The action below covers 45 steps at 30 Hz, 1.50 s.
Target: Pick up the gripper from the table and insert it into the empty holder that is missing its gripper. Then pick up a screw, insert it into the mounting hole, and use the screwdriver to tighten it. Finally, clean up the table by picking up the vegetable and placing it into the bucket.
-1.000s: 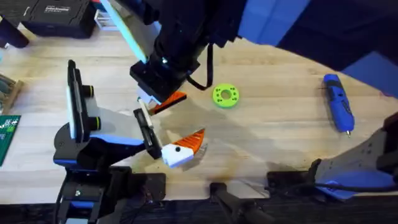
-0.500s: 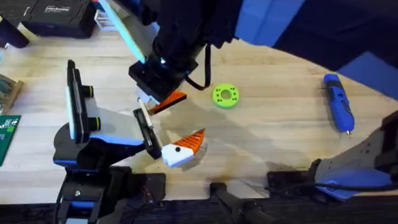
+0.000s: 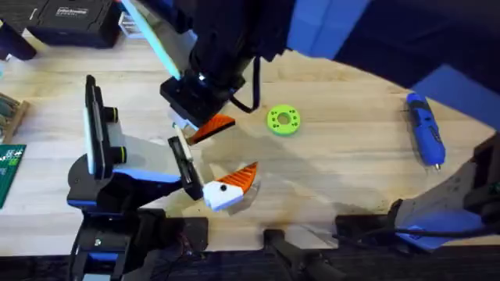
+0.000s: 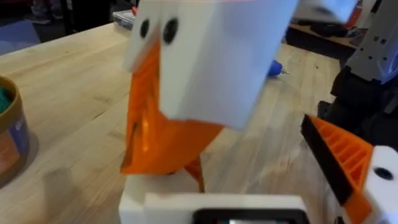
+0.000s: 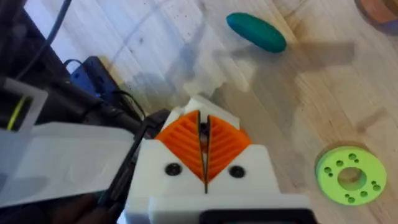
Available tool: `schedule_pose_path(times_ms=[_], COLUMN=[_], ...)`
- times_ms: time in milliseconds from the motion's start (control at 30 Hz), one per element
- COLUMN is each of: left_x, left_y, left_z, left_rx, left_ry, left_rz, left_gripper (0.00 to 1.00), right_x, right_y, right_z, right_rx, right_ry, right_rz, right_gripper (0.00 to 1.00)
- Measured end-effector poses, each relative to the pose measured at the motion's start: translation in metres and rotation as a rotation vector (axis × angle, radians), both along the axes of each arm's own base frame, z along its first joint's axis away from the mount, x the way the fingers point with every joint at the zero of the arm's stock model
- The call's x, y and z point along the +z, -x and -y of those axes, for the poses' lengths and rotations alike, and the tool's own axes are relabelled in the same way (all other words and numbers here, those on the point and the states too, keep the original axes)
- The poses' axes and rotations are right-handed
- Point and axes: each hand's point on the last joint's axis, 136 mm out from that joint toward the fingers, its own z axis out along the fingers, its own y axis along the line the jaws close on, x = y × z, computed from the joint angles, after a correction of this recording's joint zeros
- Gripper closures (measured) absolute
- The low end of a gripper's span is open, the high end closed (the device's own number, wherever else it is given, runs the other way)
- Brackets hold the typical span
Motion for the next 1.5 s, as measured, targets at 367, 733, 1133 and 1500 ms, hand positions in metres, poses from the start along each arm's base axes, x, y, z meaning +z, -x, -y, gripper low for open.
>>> schedule_pose_path(times_ms=[367,733,1133,1500], left_x=[-0.001,-0.001,-0.001,-0.001], left_y=[0.002,0.007,0.01,0.009], left_z=[0.001,0.004,0.005,0.005], left_rx=[-0.014,-0.044,-0.063,-0.055], left_ry=[0.007,0.009,0.011,0.008], left_rz=[-0.019,-0.023,-0.028,-0.019], left_gripper=[0.015,0.015,0.015,0.015], right_x=[-0.006,-0.008,-0.008,-0.004], right_y=[-0.002,0.003,0.005,0.008], right_z=[-0.001,0.006,0.009,0.015], right_rx=[-0.002,-0.002,-0.002,-0.003], right_ry=[0.011,0.04,0.055,0.064], right_rz=[-0.005,-0.023,-0.033,-0.034], right_gripper=[0.994,0.994,0.994,0.994])
